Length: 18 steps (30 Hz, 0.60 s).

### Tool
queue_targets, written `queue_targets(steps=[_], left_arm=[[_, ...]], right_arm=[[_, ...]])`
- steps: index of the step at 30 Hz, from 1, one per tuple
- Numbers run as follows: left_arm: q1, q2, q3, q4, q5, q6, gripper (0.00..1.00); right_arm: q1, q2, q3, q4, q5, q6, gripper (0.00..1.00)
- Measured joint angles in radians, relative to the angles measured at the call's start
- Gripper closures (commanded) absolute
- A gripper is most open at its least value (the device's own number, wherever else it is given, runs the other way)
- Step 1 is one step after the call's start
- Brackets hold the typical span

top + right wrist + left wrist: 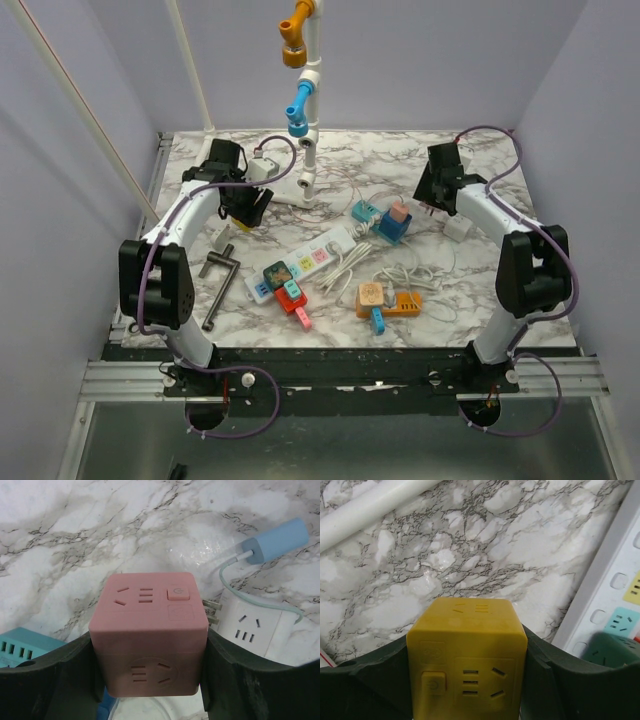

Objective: Pull the plug off the socket
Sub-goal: Place the plug at the center of the board.

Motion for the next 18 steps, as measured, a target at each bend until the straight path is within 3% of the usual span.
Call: queue_targets(steps=[10, 14, 18], left_arm=[[0.006, 0.084, -0.043, 0.051, -0.067, -0.027, 0.61], [0.006, 0.084, -0.048, 0.062, -0.074, -0.042, 0.46], [0.009, 0.084, -0.055, 0.074, -0.075, -0.055, 0.35]], right_arm=[[-0.078, 0.107, 0.025, -0.003, 0.03, 0.048, 0.98], [-0.1, 0.125, 0.028, -0.003, 0.043, 0.064, 0.86], [-0.1, 0.137, 0.033, -0.002, 0.049, 0.068, 0.67]])
